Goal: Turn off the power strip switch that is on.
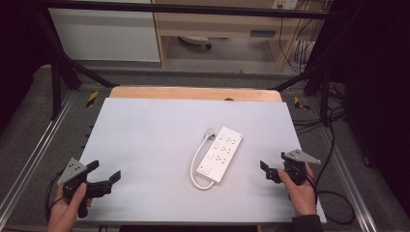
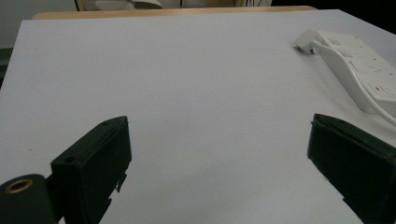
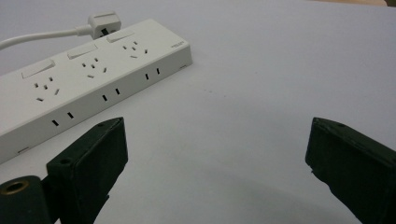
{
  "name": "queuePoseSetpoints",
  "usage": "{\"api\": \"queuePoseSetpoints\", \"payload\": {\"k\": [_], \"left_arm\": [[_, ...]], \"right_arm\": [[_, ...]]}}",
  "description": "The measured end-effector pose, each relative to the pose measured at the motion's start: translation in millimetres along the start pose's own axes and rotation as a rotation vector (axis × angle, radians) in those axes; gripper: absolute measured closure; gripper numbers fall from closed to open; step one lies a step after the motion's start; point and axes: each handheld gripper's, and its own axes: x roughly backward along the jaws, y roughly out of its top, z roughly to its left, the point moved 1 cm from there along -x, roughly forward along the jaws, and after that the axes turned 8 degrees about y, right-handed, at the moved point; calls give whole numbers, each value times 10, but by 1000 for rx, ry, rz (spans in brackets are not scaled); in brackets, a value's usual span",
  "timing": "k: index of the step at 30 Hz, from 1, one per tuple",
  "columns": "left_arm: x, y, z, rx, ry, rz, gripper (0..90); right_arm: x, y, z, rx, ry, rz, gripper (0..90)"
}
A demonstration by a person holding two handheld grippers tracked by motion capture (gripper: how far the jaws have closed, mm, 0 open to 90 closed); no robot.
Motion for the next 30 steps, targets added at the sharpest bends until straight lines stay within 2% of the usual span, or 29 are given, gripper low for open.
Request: {"api": "queuePoseSetpoints", "payload": {"k": [12,16,22,27,30], "left_arm": [[-10,-5,-10,-7,-7,9,60],[-20,-6,-19,-6,-6,13,58],[-20,-9,-20,-8,-7,15,57],[-26,-16,-37,-14,-16,18,57],[-24,-16,-29,-12,-15,18,57]], "right_arm": [[3,-8,-26,-2,-27,20,55],[24,37,-5,3,-9,16,58],[63,126,44,20,5,-25,52],[47,198,60,56,5,-4,45],[51,225,70,51,9,-14,43]]}}
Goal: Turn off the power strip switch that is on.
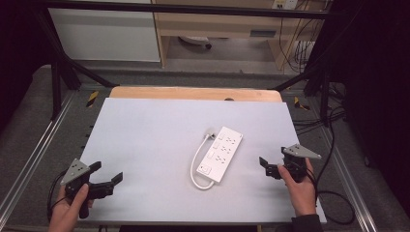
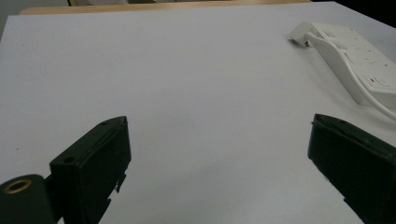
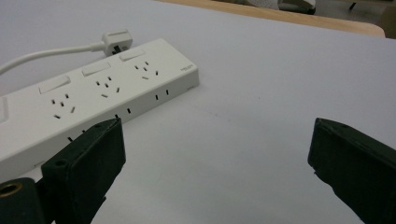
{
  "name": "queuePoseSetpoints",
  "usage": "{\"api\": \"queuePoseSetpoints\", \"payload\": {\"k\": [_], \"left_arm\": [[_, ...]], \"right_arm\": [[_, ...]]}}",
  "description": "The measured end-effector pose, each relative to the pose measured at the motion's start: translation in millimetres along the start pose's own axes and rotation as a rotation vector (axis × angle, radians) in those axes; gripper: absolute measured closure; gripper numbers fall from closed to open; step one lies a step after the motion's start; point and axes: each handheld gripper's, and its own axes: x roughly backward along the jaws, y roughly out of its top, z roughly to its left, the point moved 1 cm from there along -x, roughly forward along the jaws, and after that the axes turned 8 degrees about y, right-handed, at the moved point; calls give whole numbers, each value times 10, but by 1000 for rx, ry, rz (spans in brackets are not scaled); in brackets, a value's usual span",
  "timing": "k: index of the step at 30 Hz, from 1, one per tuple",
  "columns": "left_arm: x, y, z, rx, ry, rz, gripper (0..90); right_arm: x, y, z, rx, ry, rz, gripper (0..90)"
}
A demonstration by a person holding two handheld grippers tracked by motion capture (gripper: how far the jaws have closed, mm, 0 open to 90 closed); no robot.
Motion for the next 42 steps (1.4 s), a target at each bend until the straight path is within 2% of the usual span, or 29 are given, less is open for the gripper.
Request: {"api": "queuePoseSetpoints", "payload": {"k": [7,9,17,21,23,31,34,42], "left_arm": [[3,0,7,3,0,-2,57],[4,-1,8,4,2,-2,57],[11,-5,10,-3,-4,6,57],[3,-8,7,-5,-3,6,57],[4,-9,8,-5,-5,6,57],[6,-11,8,-5,-5,7,57],[3,-12,9,-2,-9,6,57],[-2,-12,-2,0,-10,9,58]], "right_arm": [[16,111,101,-9,15,-25,43],[2,153,147,6,26,-5,78],[-64,252,290,29,64,8,58],[-61,313,365,12,83,-12,49],[-62,374,425,32,83,-19,73],[-109,502,529,54,112,-29,62],[-145,515,574,81,126,-27,58],[-206,556,616,97,136,-28,74]]}}
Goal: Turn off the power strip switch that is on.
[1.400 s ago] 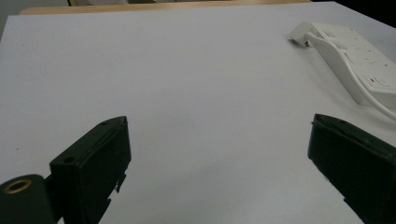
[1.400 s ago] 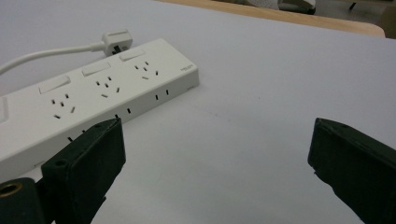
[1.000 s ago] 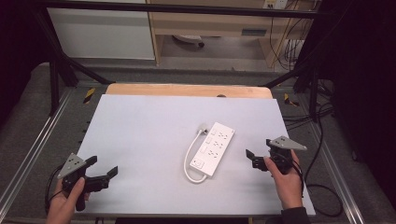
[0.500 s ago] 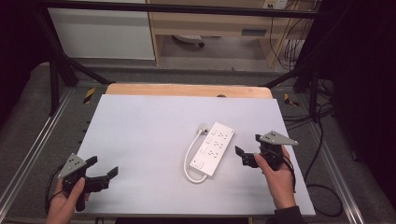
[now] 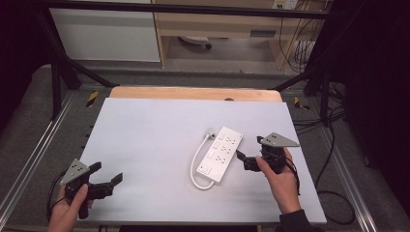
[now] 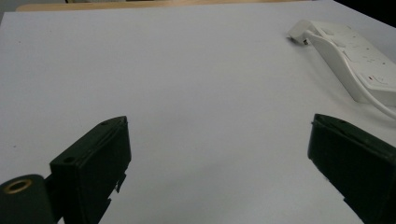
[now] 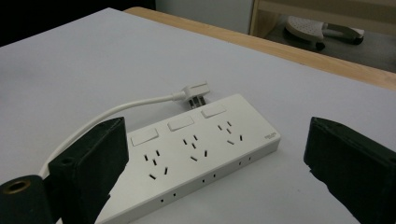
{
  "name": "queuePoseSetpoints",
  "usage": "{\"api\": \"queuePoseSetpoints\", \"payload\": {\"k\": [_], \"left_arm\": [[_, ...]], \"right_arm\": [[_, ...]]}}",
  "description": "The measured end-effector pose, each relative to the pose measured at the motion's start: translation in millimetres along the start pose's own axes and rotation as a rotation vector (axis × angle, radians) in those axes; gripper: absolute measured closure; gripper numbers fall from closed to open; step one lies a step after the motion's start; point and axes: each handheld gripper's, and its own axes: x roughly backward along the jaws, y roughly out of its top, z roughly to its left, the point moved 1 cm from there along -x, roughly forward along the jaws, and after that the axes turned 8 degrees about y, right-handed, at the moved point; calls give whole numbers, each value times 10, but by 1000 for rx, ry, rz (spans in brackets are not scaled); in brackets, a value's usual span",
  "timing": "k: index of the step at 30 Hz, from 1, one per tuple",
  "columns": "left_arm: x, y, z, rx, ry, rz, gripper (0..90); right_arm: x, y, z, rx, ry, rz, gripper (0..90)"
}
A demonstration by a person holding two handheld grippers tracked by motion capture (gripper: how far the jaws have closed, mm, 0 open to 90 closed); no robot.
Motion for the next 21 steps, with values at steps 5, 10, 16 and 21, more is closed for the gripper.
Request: {"api": "queuePoseSetpoints", "payload": {"k": [5,10,16,21], "left_arm": [[-1,0,0,-3,2,-2,57],[14,4,21,6,8,-10,58],[5,1,9,-2,4,-3,58],[3,0,12,-2,5,0,58]], "right_arm": [[-63,64,4,3,16,-1,70],[-122,114,27,-5,29,-5,62],[-190,141,68,9,35,-6,59],[-229,154,81,8,43,0,54]]}}
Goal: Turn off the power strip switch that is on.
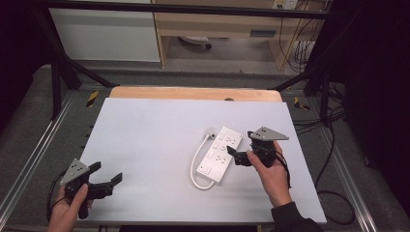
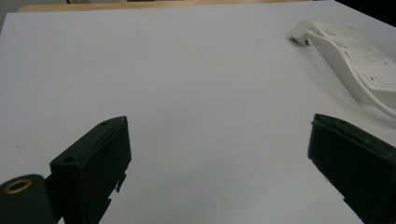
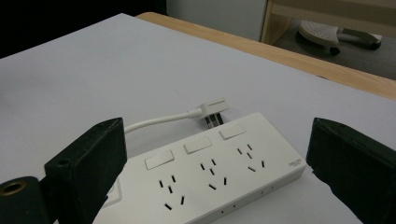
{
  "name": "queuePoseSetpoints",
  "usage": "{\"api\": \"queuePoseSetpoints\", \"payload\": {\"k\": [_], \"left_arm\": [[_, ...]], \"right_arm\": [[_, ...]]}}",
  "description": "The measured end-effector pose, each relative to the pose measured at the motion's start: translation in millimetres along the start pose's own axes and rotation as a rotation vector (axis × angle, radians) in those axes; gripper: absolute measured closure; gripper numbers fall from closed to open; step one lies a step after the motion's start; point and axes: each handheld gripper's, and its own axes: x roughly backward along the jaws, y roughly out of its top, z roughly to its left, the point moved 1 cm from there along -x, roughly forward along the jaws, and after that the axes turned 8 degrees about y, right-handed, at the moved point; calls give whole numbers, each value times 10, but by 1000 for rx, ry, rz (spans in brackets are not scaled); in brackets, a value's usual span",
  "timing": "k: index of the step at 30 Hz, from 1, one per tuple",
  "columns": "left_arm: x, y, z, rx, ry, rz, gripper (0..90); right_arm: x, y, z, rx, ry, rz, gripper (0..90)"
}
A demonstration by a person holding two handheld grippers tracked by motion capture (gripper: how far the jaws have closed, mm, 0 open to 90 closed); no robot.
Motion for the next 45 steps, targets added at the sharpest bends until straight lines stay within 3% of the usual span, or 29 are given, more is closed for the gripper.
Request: {"api": "queuePoseSetpoints", "payload": {"k": [33,37,41,42,45], "left_arm": [[-3,-2,-4,-3,-5,1,58],[-3,-2,-4,-3,-5,1,58],[-2,-2,-4,-4,-5,0,58],[-3,-2,-4,-3,-6,0,58],[-3,-3,-4,-4,-6,1,58]], "right_arm": [[-276,54,162,-4,49,14,45],[-276,60,176,1,60,4,136],[-267,74,207,23,67,-10,291],[-273,76,223,34,69,-8,365],[-284,74,242,47,65,-2,434]]}}
